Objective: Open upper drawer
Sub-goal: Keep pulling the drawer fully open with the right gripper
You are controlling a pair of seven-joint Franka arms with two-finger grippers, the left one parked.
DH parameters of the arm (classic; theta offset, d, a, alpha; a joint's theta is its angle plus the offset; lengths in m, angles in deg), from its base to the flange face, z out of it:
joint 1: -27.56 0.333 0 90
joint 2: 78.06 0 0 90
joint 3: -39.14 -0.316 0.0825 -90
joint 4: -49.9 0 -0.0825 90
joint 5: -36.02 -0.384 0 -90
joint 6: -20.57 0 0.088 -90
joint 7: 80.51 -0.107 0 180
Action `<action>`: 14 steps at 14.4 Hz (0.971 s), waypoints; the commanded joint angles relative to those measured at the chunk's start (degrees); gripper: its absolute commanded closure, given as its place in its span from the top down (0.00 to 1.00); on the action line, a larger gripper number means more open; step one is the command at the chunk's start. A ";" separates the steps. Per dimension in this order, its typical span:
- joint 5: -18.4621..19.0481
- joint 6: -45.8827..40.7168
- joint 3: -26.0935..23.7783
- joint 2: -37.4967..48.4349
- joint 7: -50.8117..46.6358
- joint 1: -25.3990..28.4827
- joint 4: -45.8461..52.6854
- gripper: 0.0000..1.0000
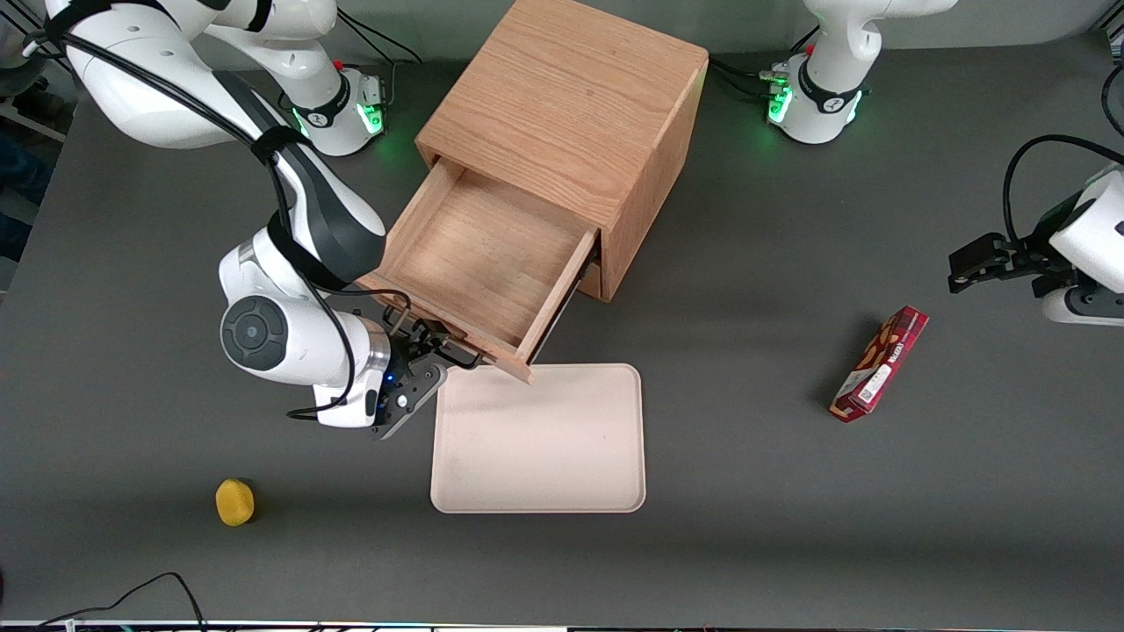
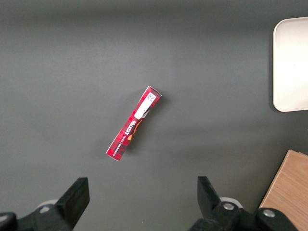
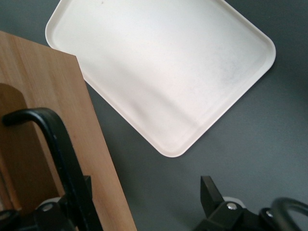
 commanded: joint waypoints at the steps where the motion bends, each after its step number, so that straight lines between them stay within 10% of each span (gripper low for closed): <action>1: 2.87 -2.33 -0.11 -2.11 1.12 -0.17 3.57 0.99; 14: 3.76 -6.46 -0.02 -2.99 1.12 0.27 6.91 0.99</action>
